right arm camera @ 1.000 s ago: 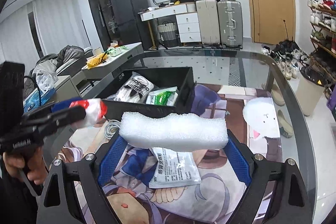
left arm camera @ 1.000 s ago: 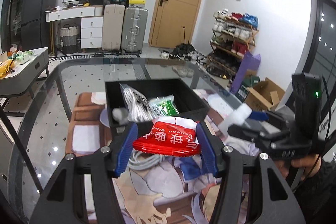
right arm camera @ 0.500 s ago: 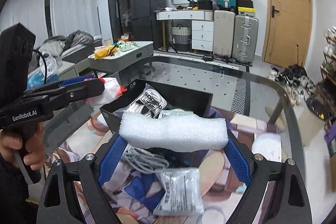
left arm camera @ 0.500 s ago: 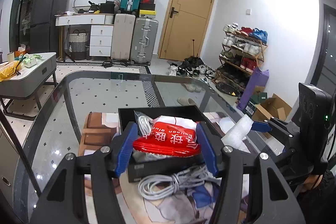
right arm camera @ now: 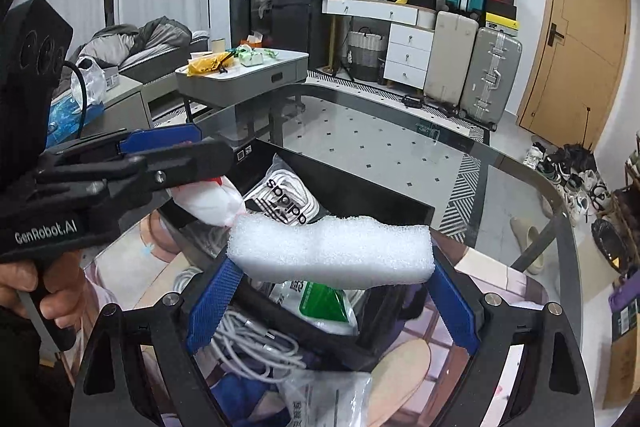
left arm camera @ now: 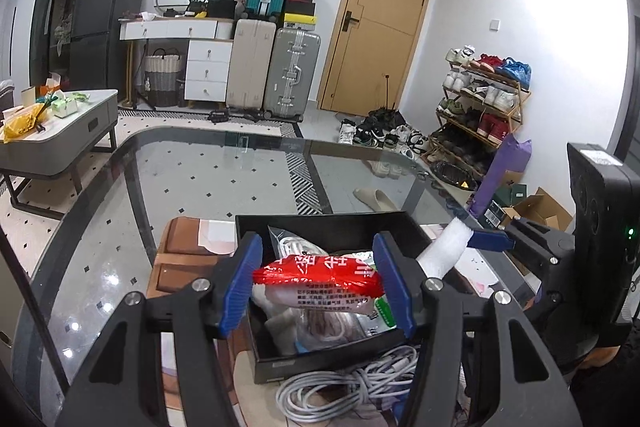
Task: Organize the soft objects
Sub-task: 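Carry the red packet and foam tube into the box and open both tools, then withdraw both tools toward the white medicine packet and the white cable coil, then grasp the white medicine packet with the right tool while the left tool grasps the white cable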
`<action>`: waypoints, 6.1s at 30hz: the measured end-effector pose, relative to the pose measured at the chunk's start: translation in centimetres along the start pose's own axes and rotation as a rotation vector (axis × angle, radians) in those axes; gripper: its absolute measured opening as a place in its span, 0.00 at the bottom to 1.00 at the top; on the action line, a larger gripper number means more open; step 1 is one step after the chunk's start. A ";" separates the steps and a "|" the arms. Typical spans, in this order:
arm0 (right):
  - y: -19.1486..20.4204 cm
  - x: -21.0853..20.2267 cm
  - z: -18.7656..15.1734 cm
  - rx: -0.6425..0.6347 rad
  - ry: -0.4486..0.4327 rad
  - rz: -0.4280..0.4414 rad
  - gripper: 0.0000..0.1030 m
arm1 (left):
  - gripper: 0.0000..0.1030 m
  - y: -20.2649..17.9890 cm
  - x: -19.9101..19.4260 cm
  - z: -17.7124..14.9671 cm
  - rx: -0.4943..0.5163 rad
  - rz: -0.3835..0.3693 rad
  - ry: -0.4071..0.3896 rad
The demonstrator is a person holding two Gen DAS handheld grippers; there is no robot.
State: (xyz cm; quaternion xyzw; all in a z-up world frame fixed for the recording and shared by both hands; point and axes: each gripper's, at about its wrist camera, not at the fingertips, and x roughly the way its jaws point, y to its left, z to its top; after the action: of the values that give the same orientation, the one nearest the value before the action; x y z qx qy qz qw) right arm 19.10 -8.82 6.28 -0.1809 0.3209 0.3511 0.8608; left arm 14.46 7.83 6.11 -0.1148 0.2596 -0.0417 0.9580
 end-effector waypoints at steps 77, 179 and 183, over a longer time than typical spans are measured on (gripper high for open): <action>-1.4 -6.2 -7.7 0.185 0.013 -0.120 0.99 | 1.00 -0.7 -3.2 -5.0 0.066 0.086 0.117; -0.6 -2.4 -11.7 0.162 0.209 -0.024 0.46 | 0.60 -3.0 1.6 -8.4 0.105 0.076 0.333; -0.5 -2.4 -11.7 0.160 0.208 -0.021 0.46 | 0.60 -2.9 1.3 -8.6 0.103 0.063 0.332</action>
State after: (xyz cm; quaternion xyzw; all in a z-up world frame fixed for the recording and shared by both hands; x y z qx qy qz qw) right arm 13.14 -16.66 -0.56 -0.1506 0.4333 0.2947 0.8383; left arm 11.13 3.09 -1.06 -0.0487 0.4153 -0.0431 0.9073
